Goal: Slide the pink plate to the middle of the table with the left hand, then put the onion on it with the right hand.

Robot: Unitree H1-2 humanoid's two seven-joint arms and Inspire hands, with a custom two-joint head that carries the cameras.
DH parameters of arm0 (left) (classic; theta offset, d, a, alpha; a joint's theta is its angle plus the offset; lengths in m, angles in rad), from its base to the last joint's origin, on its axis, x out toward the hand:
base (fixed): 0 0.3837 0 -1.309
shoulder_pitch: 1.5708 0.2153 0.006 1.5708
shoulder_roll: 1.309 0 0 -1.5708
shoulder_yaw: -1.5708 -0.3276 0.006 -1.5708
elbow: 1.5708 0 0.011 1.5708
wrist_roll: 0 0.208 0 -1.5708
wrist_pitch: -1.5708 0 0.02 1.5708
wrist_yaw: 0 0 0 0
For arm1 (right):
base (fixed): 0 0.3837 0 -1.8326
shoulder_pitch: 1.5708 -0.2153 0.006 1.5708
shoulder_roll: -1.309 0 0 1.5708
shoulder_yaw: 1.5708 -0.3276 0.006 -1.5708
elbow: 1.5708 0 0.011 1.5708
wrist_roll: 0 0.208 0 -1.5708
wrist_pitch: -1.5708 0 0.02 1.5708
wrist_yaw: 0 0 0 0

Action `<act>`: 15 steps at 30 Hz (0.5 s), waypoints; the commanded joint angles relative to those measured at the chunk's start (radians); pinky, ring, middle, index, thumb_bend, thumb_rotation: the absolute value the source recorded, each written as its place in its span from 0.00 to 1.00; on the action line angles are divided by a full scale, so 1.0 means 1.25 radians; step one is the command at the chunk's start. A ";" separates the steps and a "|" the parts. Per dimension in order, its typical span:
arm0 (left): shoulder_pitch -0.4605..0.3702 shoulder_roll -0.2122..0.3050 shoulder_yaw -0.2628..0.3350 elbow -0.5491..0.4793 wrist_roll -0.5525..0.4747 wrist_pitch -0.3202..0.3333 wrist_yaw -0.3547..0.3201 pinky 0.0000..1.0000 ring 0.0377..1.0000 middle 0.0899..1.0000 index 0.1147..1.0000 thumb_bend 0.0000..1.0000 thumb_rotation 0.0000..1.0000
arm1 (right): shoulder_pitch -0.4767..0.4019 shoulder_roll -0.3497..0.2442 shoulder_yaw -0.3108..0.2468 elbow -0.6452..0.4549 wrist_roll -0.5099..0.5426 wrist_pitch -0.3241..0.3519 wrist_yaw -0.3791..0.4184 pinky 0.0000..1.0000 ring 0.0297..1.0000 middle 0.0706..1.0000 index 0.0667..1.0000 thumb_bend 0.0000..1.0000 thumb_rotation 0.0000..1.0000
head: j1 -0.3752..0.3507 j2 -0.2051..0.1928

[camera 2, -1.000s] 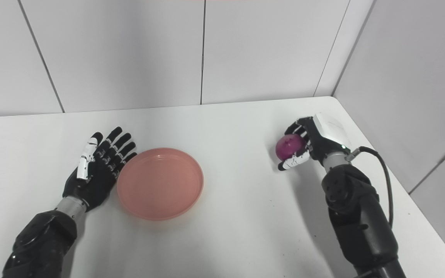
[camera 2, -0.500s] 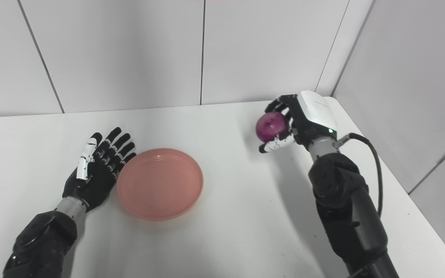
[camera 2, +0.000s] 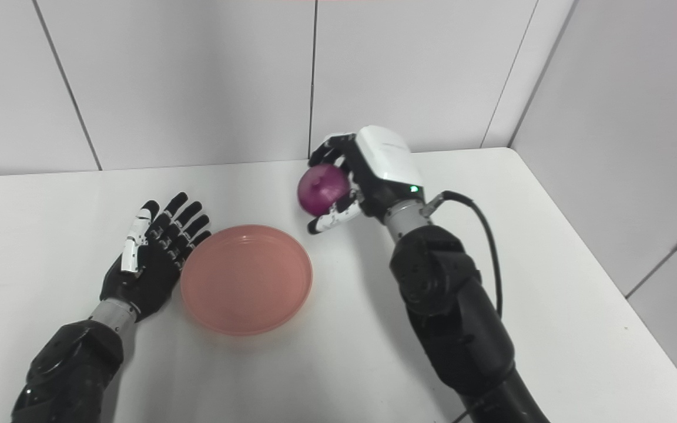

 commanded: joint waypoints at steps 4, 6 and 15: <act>0.026 -0.012 -0.014 0.022 0.028 0.018 0.032 0.96 0.97 0.96 0.95 0.39 1.00 | -0.046 0.036 0.024 0.020 -0.002 -0.047 -0.029 0.31 0.38 0.40 0.49 0.53 0.00 | 0.020 -0.001; 0.027 -0.015 -0.015 0.017 0.032 0.020 0.041 0.95 0.96 0.96 0.95 0.40 1.00 | -0.050 0.050 0.037 0.032 -0.007 -0.052 -0.031 0.31 0.37 0.40 0.49 0.53 0.00 | 0.024 -0.002; 0.033 -0.032 -0.018 -0.002 0.036 0.031 0.059 0.95 0.96 0.95 0.94 0.39 1.00 | -0.046 0.100 0.073 0.099 0.008 -0.076 -0.039 0.29 0.36 0.39 0.50 0.52 0.00 | 0.065 0.002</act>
